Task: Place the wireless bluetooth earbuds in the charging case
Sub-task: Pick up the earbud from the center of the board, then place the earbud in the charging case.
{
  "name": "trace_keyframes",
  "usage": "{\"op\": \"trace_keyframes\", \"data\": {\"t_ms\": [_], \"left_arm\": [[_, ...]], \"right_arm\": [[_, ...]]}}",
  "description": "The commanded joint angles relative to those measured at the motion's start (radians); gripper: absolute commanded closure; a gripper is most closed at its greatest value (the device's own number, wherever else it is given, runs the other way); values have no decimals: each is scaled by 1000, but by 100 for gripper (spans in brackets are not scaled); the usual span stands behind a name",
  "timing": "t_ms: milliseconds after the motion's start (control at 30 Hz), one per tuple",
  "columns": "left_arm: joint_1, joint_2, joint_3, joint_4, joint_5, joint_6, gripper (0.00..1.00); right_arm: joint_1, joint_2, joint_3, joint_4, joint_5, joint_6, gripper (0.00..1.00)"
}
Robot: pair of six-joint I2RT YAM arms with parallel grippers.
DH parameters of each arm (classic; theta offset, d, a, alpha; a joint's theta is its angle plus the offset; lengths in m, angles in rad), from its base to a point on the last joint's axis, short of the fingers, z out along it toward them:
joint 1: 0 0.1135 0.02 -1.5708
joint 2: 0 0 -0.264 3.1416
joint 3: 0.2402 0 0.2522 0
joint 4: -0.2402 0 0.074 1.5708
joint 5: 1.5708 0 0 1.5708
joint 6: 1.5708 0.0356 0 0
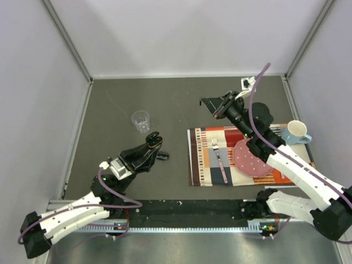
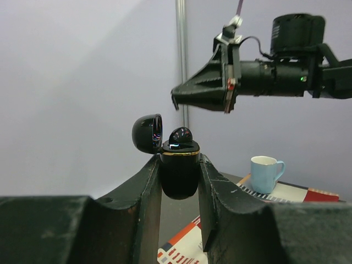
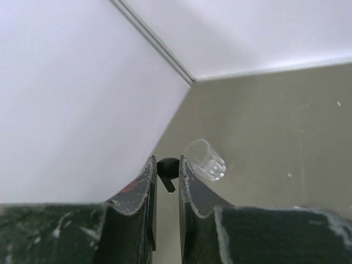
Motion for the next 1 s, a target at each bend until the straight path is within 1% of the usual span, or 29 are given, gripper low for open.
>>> {"op": "trace_keyframes", "data": {"t_ms": [0, 33, 267, 333, 500, 600, 833, 967], "left_arm": [[-3, 25, 23, 71, 3, 3, 100], [-3, 33, 26, 71, 4, 1, 100], [-3, 48, 28, 89, 17, -3, 100], [-3, 42, 25, 88, 18, -5, 100], [-3, 36, 20, 83, 18, -5, 100], [-3, 44, 21, 86, 21, -3, 100], [-3, 74, 28, 116, 29, -8, 100], [-3, 91, 32, 129, 37, -20, 100]], "right_arm": [[52, -61, 12, 126, 22, 11, 100], [83, -64, 18, 124, 22, 0, 100], [191, -73, 74, 108, 44, -15, 100], [219, -69, 82, 121, 42, -30, 100], [354, -64, 98, 192, 51, -93, 100], [403, -47, 96, 209, 58, -119, 100], [497, 10, 101, 226, 62, -178, 100], [522, 49, 102, 238, 56, -184, 100]]}}
